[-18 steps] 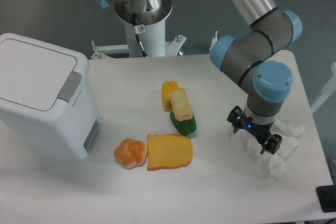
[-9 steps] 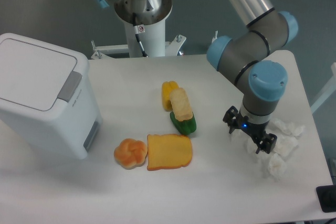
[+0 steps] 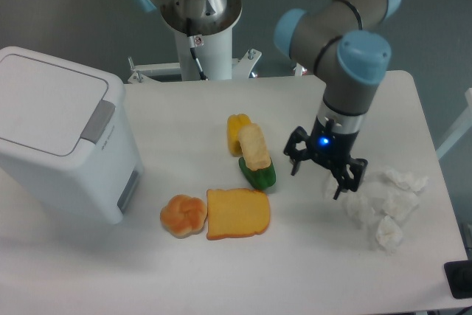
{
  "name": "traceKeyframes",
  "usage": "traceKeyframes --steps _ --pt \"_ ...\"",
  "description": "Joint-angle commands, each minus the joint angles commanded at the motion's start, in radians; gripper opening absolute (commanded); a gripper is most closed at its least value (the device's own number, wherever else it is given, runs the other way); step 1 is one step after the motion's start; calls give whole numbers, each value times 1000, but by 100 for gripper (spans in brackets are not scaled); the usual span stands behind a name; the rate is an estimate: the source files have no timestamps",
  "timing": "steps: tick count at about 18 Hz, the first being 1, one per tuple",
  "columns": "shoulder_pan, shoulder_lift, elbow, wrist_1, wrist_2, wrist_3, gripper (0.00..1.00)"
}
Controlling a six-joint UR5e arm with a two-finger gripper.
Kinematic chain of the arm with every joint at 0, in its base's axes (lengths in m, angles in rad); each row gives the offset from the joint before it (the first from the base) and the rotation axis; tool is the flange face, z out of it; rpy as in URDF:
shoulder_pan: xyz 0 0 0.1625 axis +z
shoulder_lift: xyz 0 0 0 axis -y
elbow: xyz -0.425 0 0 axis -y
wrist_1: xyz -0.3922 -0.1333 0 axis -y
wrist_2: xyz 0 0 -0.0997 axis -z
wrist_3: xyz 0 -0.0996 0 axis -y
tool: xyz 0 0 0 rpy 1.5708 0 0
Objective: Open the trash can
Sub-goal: 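Move the gripper over the toy food toward the white trash can lid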
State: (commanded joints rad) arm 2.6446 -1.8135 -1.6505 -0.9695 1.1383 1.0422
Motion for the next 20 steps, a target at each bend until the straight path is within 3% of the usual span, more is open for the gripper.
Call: traceKeyframes --steps 8,11,15,18,20 --pt "-189 120 18 -5 -80 -283 100" --pt "-239 129 40 -5 -115 -390 100" --pt "-238 135 54 -5 -159 -508 100" --pt "-242 148 67 -5 -184 -675 100" --pt "-245 148 64 -6 -186 -703 100"
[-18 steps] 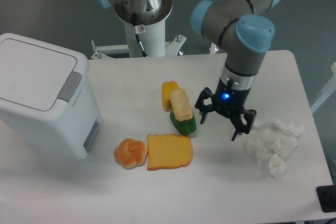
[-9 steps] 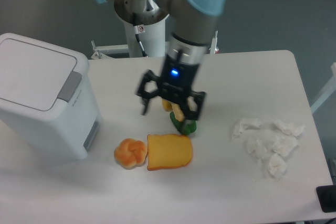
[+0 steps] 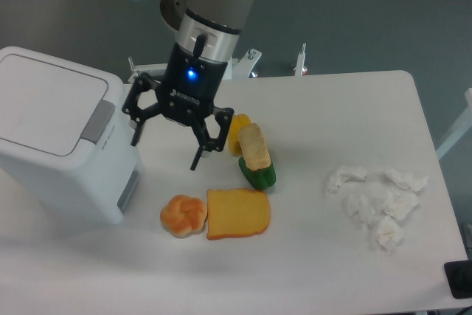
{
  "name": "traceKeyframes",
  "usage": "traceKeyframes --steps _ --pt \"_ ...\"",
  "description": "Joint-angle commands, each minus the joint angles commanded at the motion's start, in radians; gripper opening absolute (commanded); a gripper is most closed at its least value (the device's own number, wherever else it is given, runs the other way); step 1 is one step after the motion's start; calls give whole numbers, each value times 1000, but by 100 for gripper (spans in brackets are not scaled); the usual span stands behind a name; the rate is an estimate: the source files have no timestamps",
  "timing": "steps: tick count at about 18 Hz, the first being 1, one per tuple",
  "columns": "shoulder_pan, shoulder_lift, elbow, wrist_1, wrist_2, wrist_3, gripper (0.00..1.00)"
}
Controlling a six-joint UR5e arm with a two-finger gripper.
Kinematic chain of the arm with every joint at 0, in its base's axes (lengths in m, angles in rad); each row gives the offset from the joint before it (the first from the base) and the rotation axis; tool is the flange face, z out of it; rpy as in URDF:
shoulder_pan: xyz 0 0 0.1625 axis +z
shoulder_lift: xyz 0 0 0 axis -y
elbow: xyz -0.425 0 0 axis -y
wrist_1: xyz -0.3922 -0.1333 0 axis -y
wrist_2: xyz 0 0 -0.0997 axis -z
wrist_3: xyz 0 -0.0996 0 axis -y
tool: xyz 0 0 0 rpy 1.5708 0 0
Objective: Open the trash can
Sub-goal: 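Move the gripper over the toy food toward the white trash can lid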
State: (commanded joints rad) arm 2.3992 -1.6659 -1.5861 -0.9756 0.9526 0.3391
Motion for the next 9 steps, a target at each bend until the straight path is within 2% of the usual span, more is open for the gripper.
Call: traceKeyframes --steps 9 --pt "-37 44 -90 -29 12 -8 100"
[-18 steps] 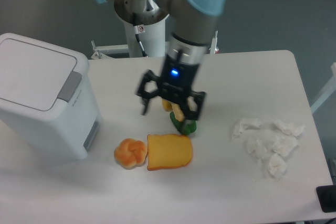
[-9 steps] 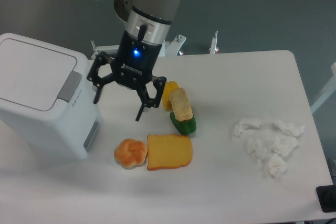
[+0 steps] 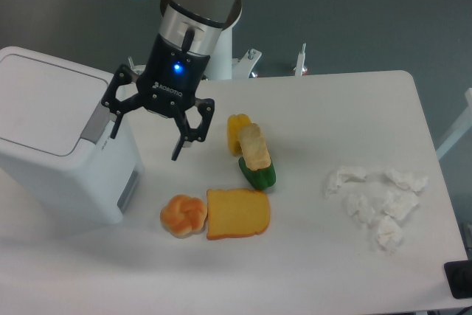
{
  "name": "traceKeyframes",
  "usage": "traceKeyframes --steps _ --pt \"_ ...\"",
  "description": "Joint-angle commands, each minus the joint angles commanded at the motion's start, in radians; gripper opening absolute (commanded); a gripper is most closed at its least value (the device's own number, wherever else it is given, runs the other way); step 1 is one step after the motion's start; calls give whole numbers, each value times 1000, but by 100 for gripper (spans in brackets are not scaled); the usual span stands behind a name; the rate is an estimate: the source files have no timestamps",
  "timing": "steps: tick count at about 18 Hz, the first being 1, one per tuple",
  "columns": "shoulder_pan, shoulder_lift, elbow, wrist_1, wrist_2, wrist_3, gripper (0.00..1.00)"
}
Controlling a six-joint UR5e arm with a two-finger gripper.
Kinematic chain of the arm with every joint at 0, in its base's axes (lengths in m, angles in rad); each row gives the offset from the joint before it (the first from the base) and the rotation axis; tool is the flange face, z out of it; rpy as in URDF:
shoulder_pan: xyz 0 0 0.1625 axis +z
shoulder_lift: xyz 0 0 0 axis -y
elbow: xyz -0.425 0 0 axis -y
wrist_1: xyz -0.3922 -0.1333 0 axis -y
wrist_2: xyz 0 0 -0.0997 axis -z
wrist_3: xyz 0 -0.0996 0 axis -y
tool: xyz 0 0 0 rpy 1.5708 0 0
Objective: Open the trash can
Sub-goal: 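Move the gripper over the toy food toward the white trash can lid, then position the gripper fingers at the front edge of the trash can lid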
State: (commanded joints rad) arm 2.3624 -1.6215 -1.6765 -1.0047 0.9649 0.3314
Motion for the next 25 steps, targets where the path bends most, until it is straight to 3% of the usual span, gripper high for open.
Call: traceKeyframes --steps 25 --pt "-34 15 -66 -11 38 0 100"
